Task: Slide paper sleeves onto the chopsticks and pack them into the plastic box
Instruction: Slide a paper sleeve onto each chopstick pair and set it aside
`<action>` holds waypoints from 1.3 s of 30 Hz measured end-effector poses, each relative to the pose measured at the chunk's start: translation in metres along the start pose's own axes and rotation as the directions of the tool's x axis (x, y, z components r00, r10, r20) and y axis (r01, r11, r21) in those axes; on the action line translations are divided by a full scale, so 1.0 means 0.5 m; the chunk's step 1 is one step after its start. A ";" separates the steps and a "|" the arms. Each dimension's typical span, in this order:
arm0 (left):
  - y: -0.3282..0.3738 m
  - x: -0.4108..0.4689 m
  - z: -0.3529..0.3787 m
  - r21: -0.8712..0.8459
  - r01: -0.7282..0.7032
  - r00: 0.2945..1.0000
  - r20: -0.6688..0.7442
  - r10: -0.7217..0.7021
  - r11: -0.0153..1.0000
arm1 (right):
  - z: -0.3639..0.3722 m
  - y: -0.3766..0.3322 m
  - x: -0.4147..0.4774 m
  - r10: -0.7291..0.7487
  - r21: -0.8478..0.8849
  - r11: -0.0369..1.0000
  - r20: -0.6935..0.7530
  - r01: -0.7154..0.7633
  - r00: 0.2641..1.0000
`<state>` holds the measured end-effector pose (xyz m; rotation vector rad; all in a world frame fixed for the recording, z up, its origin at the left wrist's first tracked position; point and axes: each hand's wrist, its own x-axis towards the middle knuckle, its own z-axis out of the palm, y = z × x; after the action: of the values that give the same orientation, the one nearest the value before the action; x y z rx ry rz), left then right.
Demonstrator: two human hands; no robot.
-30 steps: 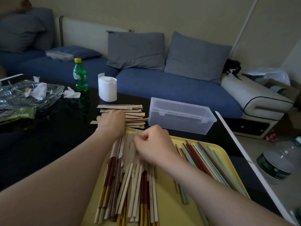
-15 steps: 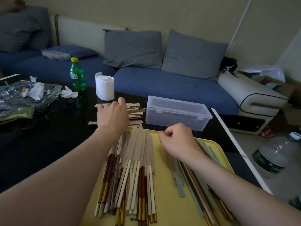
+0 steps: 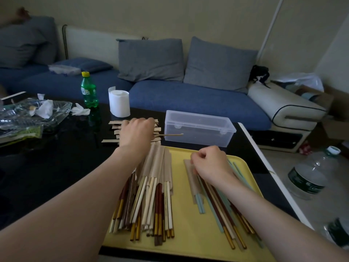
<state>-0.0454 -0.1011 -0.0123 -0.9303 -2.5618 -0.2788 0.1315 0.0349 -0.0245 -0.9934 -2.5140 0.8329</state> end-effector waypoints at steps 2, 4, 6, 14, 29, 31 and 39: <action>0.018 0.001 -0.005 -0.089 -0.125 0.992 0.022 0.127 0.988 | -0.010 0.003 0.002 -0.005 0.051 0.999 -0.066 0.009 0.998; 0.037 0.000 -0.010 -0.187 -0.227 0.967 0.071 0.243 0.956 | -0.024 0.015 0.003 -0.043 0.055 0.997 -0.117 0.050 0.992; 0.058 -0.005 -0.015 -0.242 -0.275 0.944 0.114 0.309 0.930 | -0.039 0.030 0.004 -0.159 -0.032 0.987 -0.148 0.156 0.976; 0.137 -0.018 -0.020 -0.697 0.078 0.997 0.055 -0.055 0.713 | -0.075 0.081 -0.012 -0.202 -0.126 0.974 -0.131 0.186 0.971; 0.205 -0.046 -0.033 -0.647 0.738 0.641 0.761 -0.104 -0.193 | -0.082 0.027 -0.089 0.076 -0.100 0.994 0.472 -0.032 0.879; 0.191 -0.043 -0.028 -0.621 0.763 0.610 0.784 -0.115 -0.178 | -0.074 0.019 -0.096 0.095 -0.220 0.975 0.413 -0.002 0.906; 0.199 -0.054 -0.034 -0.600 0.797 0.599 0.800 -0.032 -0.069 | -0.074 0.004 -0.087 0.142 -0.426 0.904 0.221 -0.036 0.965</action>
<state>0.0432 -0.0466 -0.0039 -0.2366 -2.8888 -2.6946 0.1808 0.0206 0.0001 -1.2084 -2.9639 0.4649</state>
